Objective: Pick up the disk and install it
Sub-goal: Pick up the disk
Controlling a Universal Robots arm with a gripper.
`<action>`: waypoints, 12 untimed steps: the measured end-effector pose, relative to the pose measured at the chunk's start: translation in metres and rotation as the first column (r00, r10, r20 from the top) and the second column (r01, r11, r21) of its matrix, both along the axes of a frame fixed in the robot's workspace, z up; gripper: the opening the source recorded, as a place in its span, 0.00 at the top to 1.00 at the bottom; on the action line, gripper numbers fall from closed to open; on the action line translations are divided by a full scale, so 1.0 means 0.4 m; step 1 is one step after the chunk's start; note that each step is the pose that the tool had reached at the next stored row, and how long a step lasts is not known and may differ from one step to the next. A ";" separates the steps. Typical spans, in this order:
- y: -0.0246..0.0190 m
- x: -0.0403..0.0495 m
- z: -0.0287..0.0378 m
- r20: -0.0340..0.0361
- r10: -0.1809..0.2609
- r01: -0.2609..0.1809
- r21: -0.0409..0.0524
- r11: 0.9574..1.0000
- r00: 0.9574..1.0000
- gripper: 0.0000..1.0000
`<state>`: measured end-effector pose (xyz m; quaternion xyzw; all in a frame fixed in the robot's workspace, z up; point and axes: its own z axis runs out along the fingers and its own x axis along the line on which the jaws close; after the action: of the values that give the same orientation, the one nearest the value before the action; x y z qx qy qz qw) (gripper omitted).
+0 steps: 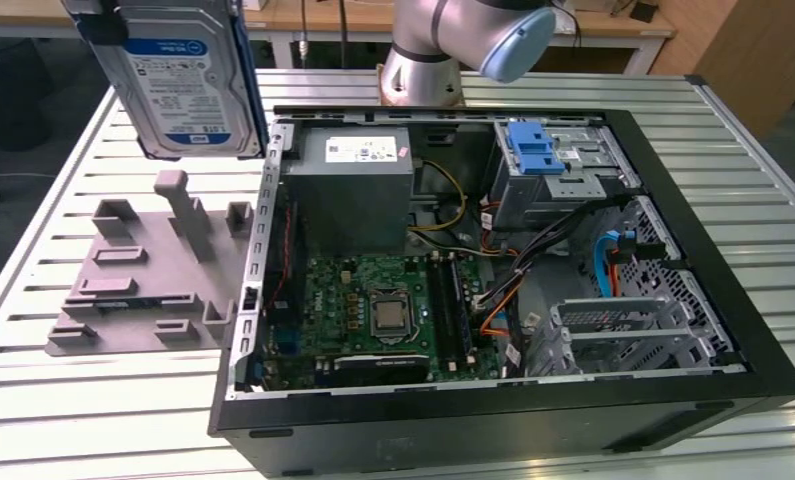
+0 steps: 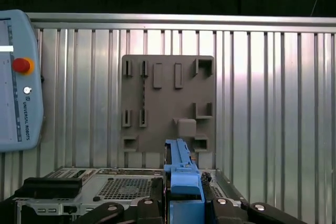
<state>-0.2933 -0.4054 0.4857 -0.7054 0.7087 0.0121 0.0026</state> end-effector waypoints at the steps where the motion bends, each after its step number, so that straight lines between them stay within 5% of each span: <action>1: -0.002 0.004 0.000 0.000 0.000 0.000 0.000 1.000 1.000 0.64; 12: -0.015 0.049 0.000 0.000 0.000 0.000 0.000 1.000 1.000 0.64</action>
<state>-0.2738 -0.4115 0.4857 -0.7054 0.7087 0.0121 0.0026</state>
